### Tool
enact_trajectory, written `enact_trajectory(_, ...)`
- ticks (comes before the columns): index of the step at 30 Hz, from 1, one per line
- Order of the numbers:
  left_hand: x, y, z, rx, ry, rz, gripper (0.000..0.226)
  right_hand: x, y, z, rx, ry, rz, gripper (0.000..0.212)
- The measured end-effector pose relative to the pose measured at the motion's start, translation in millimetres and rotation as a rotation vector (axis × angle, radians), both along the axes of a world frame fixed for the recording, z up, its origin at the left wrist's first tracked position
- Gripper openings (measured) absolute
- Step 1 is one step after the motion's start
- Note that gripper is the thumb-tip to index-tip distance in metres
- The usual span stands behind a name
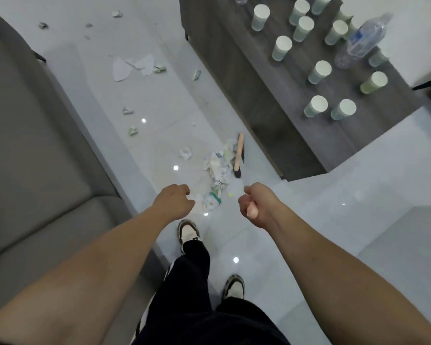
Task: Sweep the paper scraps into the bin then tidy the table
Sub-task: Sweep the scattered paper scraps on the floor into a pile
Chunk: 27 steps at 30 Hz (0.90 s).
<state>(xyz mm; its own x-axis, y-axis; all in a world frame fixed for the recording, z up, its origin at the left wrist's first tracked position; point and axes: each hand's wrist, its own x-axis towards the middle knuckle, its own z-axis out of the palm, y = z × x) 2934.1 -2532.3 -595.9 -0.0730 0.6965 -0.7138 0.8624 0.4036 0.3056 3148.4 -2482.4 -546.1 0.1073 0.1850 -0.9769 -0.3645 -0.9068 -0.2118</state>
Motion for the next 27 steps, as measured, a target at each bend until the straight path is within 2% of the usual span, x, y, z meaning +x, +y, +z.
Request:
enact_trajectory(6,-3.6,44.6,9.0,0.032,-0.036,0.110,0.047,-11.3,66.7,24.6,0.016,0.072,0.155,0.018)
enact_trajectory(10,1.8,58.1,19.2,0.079,-0.034,0.194,0.047,-32.2,93.1,34.8,0.067,0.070,0.348,0.019)
enact_trajectory(16,14.6,52.7,32.4,0.100,0.048,0.493,0.047,-50.3,124.7,38.4,0.131,0.055,0.646,0.030)
enact_trajectory(21,76.6,24.0,46.4,0.101,0.113,0.784,0.047,-27.2,146.3,36.6,0.101,0.197,0.922,0.020)
enact_trajectory(24,130.8,4.9,54.2,0.009,0.071,0.820,0.050,-1.4,146.2,37.8,0.018,0.310,0.996,0.009)
enact_trajectory(27,167.7,-8.6,62.7,0.000,0.079,0.878,0.050,15.9,137.8,37.3,-0.044,0.385,1.075,0.008)
